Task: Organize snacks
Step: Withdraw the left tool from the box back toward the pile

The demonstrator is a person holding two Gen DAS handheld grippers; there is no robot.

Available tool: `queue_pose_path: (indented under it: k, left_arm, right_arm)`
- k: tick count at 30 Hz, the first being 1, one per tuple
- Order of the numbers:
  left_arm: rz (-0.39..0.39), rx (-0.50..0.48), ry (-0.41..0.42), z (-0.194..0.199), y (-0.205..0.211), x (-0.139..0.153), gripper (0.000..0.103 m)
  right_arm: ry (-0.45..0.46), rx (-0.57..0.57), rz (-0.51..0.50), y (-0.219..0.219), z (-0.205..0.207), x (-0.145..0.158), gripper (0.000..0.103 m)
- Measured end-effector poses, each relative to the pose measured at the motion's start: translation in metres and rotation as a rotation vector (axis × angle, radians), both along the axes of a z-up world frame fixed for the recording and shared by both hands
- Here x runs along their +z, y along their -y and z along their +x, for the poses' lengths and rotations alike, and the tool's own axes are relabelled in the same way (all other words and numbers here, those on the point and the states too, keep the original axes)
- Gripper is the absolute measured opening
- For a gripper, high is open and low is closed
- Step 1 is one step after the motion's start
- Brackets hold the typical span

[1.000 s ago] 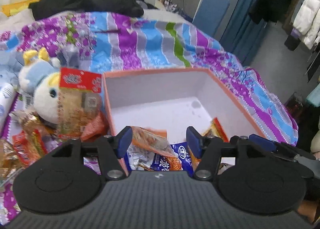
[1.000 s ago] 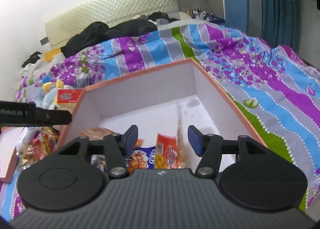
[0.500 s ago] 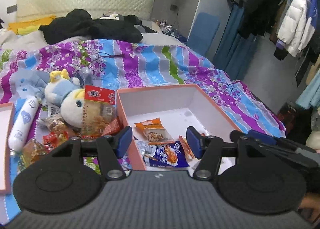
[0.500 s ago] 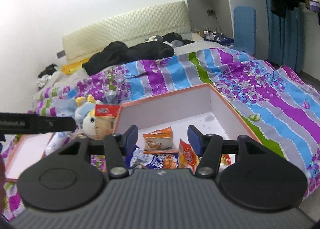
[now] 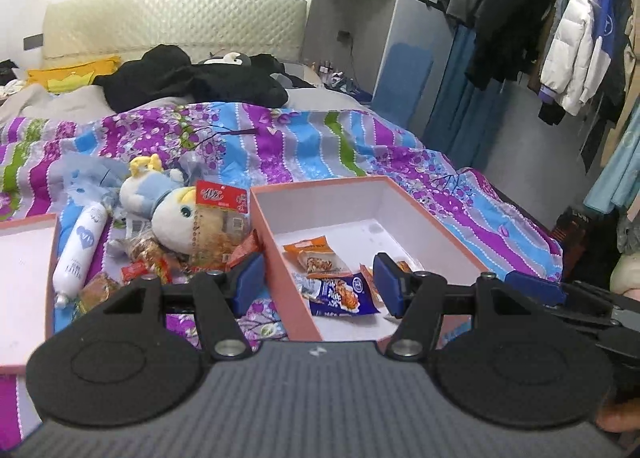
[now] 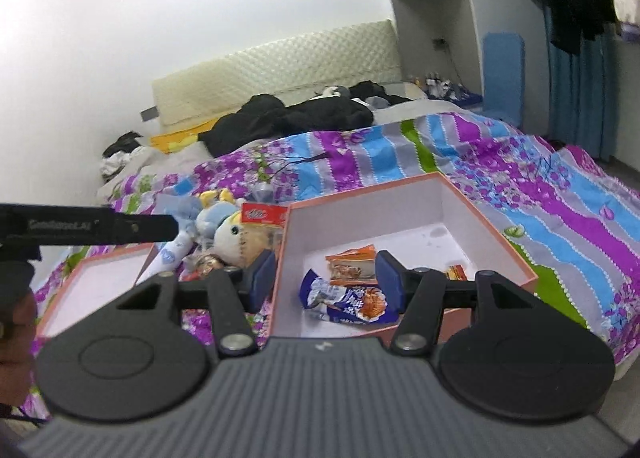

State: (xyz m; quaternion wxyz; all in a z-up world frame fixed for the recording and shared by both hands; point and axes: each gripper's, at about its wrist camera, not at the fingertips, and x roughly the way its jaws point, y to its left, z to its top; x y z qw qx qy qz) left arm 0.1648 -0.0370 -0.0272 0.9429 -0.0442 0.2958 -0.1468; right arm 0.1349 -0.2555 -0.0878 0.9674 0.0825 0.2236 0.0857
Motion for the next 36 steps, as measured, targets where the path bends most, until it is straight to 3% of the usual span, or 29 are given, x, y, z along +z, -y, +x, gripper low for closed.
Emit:
queue_pose_path:
  k: [15,21,30,32,36]
  left_arm:
    - [-0.008,0.103,-0.040,-0.068,-0.042,-0.021,0.066]
    - [-0.053,0.122,-0.073,-0.090,-0.062,-0.036,0.066]
    - [-0.074,0.168,-0.116,-0.100,-0.082,-0.064,0.066]
    - [-0.075,0.185,-0.124,-0.097,-0.089,-0.068,0.066]
    - [-0.070,0.216,-0.138,-0.086,-0.100,-0.075,0.066]
  right_arm:
    - [-0.030,0.077,0.019,-0.040,-0.036,-0.014,0.058]
    - [-0.037,0.111,-0.012,-0.052,-0.047,-0.021,0.058]
    - [-0.054,0.170,-0.045,-0.072,-0.053,-0.033,0.058]
    - [-0.060,0.181,-0.049,-0.077,-0.051,-0.036,0.069]
    - [-0.060,0.225,-0.066,-0.088,-0.044,-0.042,0.072]
